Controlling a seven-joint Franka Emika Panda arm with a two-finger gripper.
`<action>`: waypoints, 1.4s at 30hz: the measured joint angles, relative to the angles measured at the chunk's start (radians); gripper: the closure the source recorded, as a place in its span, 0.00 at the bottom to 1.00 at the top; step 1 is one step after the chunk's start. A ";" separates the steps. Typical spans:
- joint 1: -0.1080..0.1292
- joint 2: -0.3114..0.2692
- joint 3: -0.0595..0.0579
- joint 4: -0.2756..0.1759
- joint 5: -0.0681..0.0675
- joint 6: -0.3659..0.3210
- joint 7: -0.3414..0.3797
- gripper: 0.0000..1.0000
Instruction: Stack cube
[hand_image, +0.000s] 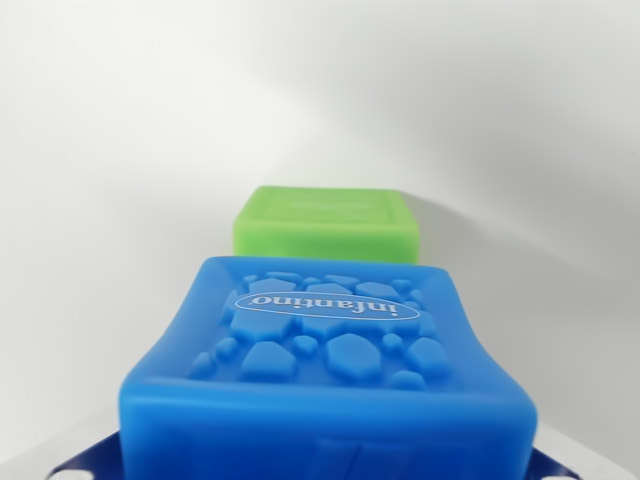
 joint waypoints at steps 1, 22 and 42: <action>0.000 0.005 0.000 0.000 -0.001 0.006 0.000 1.00; 0.006 0.065 -0.008 0.008 -0.006 0.059 0.003 0.00; 0.006 0.065 -0.008 0.009 -0.006 0.059 0.003 0.00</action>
